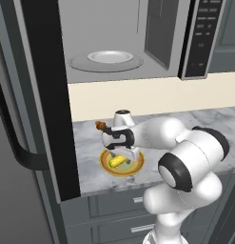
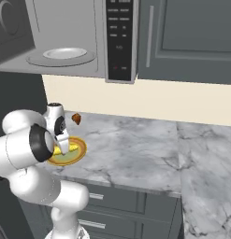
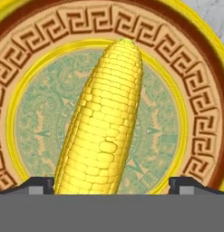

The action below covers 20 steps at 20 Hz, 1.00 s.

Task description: Pick the corn from the counter and place it in the microwave.

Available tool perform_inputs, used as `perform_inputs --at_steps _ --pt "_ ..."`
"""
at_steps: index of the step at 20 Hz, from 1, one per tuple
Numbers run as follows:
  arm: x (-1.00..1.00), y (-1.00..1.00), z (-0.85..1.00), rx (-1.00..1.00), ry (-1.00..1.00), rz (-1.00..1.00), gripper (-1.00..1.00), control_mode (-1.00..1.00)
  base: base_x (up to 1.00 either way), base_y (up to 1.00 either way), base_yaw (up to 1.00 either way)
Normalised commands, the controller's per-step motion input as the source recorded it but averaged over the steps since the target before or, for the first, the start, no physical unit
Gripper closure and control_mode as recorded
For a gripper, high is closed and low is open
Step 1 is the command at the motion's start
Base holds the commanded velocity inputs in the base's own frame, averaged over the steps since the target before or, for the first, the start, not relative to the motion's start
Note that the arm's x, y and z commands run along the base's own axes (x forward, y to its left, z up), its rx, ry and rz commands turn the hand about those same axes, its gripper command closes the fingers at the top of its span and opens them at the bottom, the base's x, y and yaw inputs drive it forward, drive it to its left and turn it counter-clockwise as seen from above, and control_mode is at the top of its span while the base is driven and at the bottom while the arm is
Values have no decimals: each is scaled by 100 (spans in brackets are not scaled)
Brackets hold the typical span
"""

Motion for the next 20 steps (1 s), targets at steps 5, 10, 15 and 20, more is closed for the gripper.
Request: perform_inputs --at_steps 5,10,15,20 --pt "14 1 0 1 -8 0 -100 -100 0 0 0" --pt "0 12 -23 3 -3 0 -100 -100 0 0 0" --pt "-20 4 -33 4 0 0 -100 -100 0 0 0" --pt "-26 0 3 7 -4 1 100 -100 0 0 0"
